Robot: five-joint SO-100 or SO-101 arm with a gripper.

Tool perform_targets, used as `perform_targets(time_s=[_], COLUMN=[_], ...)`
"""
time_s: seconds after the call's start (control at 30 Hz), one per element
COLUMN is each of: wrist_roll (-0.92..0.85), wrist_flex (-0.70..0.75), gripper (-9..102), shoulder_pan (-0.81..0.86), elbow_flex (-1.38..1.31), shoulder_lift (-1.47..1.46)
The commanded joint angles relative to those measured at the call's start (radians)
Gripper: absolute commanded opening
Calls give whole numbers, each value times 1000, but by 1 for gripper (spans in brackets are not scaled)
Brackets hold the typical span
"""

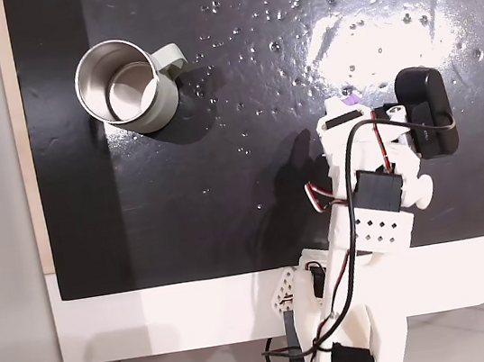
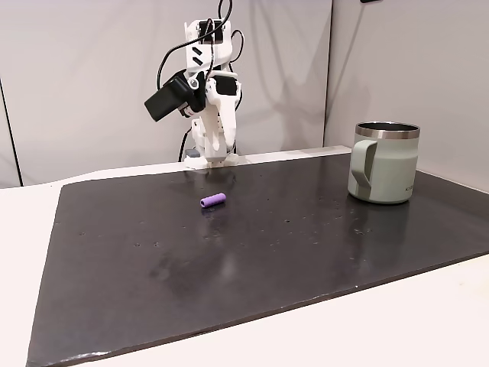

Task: Grasp a pengrip and put it in the cup.

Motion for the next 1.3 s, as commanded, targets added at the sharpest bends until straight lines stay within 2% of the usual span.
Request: perform_targets(time_s=[0.0, 0.57, 0.83, 0.97, 1.13, 1.27], wrist_roll=[-20, -58, -66, -66, -69, -67], wrist_flex=[8, -12, -9, -8, -2, 21], gripper=[24, 24, 22, 17, 4, 1], shoulder_pan=[43, 83, 63, 58, 63, 64], elbow_flex=[-126, -403, -456, -457, -457, -465], shoulder_lift=[-118, -614, -741, -764, -779, -775])
